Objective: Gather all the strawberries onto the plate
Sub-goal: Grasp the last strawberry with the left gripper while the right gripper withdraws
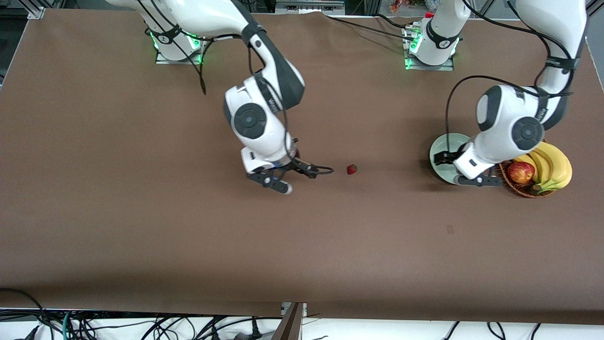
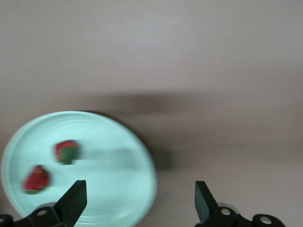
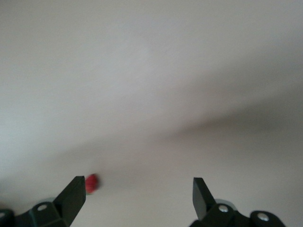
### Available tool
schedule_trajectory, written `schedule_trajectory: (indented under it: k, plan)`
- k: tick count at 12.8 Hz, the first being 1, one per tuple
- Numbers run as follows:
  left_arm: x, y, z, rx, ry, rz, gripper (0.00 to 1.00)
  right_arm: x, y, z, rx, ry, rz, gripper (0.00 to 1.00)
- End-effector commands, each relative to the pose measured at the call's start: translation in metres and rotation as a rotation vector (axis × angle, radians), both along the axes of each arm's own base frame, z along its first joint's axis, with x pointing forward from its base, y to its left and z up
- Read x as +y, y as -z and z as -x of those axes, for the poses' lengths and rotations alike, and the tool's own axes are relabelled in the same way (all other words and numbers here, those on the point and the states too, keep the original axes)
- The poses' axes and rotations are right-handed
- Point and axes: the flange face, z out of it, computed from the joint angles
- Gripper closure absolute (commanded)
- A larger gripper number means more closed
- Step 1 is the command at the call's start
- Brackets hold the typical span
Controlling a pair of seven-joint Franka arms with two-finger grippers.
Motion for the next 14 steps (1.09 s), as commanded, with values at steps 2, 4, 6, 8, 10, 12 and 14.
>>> schedule_trajectory:
  k: [2, 4, 6, 8, 10, 12, 14]
  plan:
    - [-0.093, -0.011, 0.013, -0.003, -0.101, 0.017, 0.0, -0.075, -0.046, -0.01, 0.049, -0.093, 0.045, 0.0]
    - [-0.146, -0.012, 0.025, -0.032, -0.145, 0.035, 0.0, -0.111, -0.086, -0.01, 0.038, -0.149, 0.027, 0.0]
    - [-0.196, 0.003, 0.04, -0.065, -0.176, 0.037, 0.0, -0.155, -0.116, -0.002, 0.053, -0.233, -0.004, 0.0]
    - [-0.227, 0.022, 0.05, -0.097, -0.213, 0.017, 0.0, -0.194, -0.134, 0.016, 0.047, -0.272, 0.036, 0.0]
    - [-0.251, 0.042, 0.048, -0.106, -0.257, -0.008, 0.0, -0.219, -0.147, 0.036, 0.042, -0.308, 0.064, 0.0]
    - [-0.265, 0.065, 0.039, -0.105, -0.273, -0.023, 0.0, -0.255, -0.16, 0.045, 0.032, -0.351, 0.061, 0.0]
    - [-0.268, 0.083, 0.028, -0.097, -0.274, -0.022, 0.0, -0.284, -0.167, 0.048, 0.042, -0.357, 0.042, 0.0]
